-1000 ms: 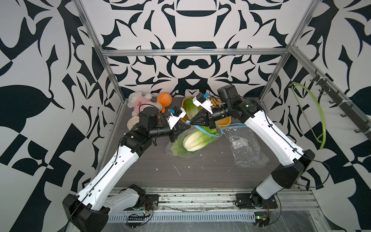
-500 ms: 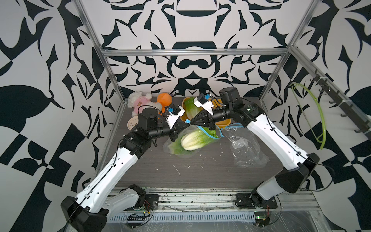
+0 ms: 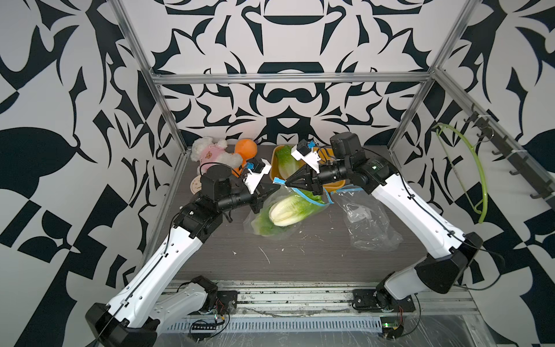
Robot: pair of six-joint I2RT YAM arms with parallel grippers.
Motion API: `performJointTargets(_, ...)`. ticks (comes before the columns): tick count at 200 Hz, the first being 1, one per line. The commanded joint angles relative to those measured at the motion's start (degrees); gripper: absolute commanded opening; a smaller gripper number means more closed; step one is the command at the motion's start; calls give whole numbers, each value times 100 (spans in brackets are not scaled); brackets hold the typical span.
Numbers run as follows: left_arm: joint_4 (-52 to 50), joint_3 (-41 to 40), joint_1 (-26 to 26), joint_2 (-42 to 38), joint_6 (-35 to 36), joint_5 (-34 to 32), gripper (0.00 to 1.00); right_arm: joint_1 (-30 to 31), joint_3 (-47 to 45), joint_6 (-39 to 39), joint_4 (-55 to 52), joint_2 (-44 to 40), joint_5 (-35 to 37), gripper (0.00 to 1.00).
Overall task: Put the chinese cabbages into a zipper bag and zip it
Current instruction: Zip the zipper on the zipper food storage bag.
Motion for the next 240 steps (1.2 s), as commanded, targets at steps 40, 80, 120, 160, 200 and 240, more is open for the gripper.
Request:
performJointTargets(40,87,-86,212,-499,-210,-687,0,-229,-29,164,-164,-246,610,0)
performJointTargets(80,-64,-156,265,-708,-224,-925,0,-300,-30,165,-326,-254,683,0)
performJointTargets(120,-168,-157,299,-785,-202,-1066,0,-334,15,128,-470,-263,777,0)
performJointTargets(160,-345,-52,358,-791,-215,-1328,0,-371,44,84,-642,-292,879,0)
performJointTargets(200,-385,-49,444,-821,-265,-1435,0,-408,8,59,-748,-300,985,0)
performJointTargets(240,377,-329,454,-589,-637,-741,0,-406,163,267,-833,-143,892,0)
